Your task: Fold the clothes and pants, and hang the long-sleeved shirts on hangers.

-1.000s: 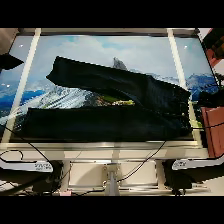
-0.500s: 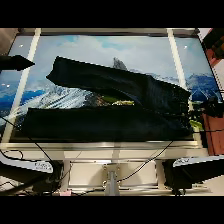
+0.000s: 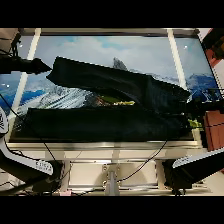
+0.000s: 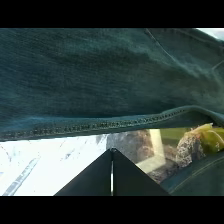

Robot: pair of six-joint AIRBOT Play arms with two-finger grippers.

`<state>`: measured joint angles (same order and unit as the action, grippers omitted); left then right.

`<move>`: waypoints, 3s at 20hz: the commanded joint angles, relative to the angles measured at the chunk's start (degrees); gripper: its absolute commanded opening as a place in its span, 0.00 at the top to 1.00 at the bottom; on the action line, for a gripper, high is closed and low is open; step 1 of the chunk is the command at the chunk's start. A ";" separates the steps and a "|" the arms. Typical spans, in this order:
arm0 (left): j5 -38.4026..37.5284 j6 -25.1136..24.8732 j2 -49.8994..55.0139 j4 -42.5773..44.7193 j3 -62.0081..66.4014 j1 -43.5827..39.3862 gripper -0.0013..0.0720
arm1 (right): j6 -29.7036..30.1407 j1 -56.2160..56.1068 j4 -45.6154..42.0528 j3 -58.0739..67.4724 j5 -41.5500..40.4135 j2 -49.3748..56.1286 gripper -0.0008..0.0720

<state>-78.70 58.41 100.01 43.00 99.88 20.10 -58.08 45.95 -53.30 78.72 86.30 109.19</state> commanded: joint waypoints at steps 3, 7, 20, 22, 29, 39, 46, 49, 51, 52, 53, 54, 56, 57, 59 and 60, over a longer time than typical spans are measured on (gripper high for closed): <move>-0.44 0.35 0.28 0.00 0.04 -0.59 0.93 | 3.65 0.17 2.91 -0.09 6.49 0.94 0.32; -1.05 0.35 0.28 0.00 0.04 -0.59 0.93 | 3.78 3.39 2.16 -0.02 9.86 0.92 0.33; -2.10 0.35 0.28 -0.02 0.04 -0.61 0.93 | 5.73 5.77 1.77 -0.09 8.24 0.83 0.06; -2.12 0.35 0.31 -0.02 0.04 -0.61 0.93 | 7.02 4.85 1.36 -0.09 8.20 0.85 0.06; -2.54 0.35 0.31 -0.02 0.04 -0.61 0.93 | 9.11 4.50 -5.33 4.39 8.37 0.81 0.06; -2.54 0.35 0.31 0.00 0.04 -0.61 0.93 | 8.09 2.21 -4.87 7.65 9.84 0.48 0.06; -2.54 0.35 0.31 0.00 0.04 -0.61 0.93 | 7.74 0.31 -5.09 7.65 11.56 0.46 0.06; -2.54 0.35 0.31 0.00 0.04 -0.61 0.93 | 7.58 0.31 -5.29 7.63 9.60 0.48 0.06; -2.54 0.35 0.44 0.00 0.04 -0.61 0.93 | 7.61 0.13 -5.44 7.63 8.22 0.50 0.06; -2.54 0.35 0.61 -0.02 0.04 -0.61 0.93 | 7.61 -0.17 -5.42 7.61 7.63 0.55 0.06; -2.54 0.35 0.90 0.00 0.04 -0.66 0.93 | 7.58 -0.74 -5.40 7.34 7.23 0.57 0.06; -2.54 0.35 1.27 0.00 0.04 -0.74 0.93 | 7.61 -1.42 -5.40 6.73 7.02 0.61 0.06; -2.54 0.35 2.40 -0.02 0.04 -1.11 0.93 | 7.78 -2.93 -5.42 4.57 6.49 0.63 0.06; -2.54 0.35 2.93 -0.04 0.04 -1.31 0.93 | 8.07 -3.58 -5.49 3.32 5.90 0.63 0.08; -2.45 0.33 4.20 -0.02 0.04 -1.57 0.91 | 8.15 -4.28 -5.62 1.60 5.05 0.63 0.12; -2.10 0.33 4.76 0.00 0.04 -1.60 0.91 | 8.28 -4.42 -5.53 1.38 4.66 0.63 0.18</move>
<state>-81.21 58.78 103.28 42.96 99.88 18.76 -50.19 42.59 -57.78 81.95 93.34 109.71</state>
